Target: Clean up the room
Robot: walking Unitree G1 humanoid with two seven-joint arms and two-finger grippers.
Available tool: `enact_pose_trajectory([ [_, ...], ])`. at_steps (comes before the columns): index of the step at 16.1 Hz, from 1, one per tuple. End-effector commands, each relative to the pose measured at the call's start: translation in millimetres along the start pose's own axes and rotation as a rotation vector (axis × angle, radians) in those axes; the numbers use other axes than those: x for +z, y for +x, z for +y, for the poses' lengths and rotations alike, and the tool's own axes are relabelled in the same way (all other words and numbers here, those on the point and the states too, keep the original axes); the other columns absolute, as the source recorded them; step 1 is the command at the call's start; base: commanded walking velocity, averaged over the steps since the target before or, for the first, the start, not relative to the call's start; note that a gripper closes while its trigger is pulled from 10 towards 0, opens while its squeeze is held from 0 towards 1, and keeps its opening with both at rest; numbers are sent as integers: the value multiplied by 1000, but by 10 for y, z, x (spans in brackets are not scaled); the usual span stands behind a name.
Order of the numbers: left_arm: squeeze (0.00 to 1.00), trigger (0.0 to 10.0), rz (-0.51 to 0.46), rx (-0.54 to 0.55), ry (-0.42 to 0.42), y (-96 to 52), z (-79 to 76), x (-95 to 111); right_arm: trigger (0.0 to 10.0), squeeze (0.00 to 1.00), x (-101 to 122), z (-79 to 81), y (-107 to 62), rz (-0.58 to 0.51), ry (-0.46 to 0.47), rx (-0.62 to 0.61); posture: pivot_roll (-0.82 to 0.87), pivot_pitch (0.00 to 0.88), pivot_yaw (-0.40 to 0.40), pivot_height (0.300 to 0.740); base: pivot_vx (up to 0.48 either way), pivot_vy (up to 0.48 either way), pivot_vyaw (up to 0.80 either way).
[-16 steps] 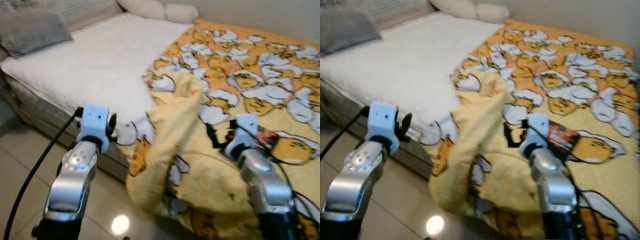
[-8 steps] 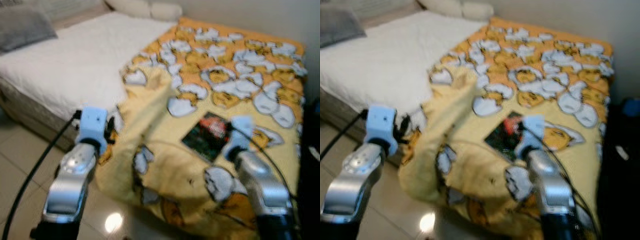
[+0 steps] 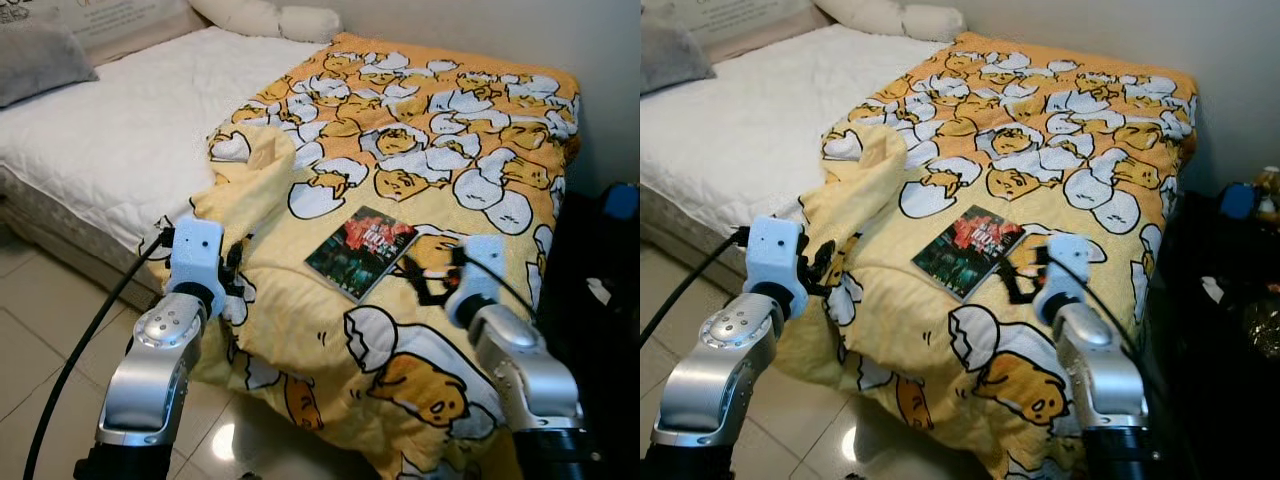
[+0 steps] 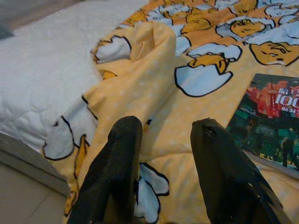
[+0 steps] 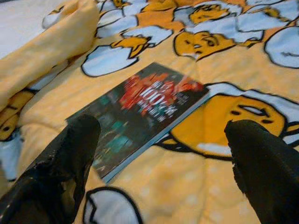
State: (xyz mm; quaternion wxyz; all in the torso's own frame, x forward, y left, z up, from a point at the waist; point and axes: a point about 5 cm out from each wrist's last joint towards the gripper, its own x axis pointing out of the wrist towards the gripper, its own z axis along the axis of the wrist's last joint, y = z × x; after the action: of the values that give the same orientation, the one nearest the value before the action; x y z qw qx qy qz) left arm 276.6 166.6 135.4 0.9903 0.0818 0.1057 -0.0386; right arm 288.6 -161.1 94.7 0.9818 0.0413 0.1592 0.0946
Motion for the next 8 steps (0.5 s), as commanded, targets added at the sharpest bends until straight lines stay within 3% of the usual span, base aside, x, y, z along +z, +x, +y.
enact_pose_trajectory([
  [1,0,10000,5,15,35,-4,45,-45,10000,0,32,46,13,-2,-1,28,-43,0,34,740,0,0,0],
  [4,0,10000,-4,-6,18,-7,30,-44,10000,0,23,54,16,6,-11,40,-42,0,33,740,0,0,0],
  [8,0,10000,-11,-22,29,-11,20,-43,10000,0,15,72,21,8,-8,48,-34,0,30,740,255,0,0],
])
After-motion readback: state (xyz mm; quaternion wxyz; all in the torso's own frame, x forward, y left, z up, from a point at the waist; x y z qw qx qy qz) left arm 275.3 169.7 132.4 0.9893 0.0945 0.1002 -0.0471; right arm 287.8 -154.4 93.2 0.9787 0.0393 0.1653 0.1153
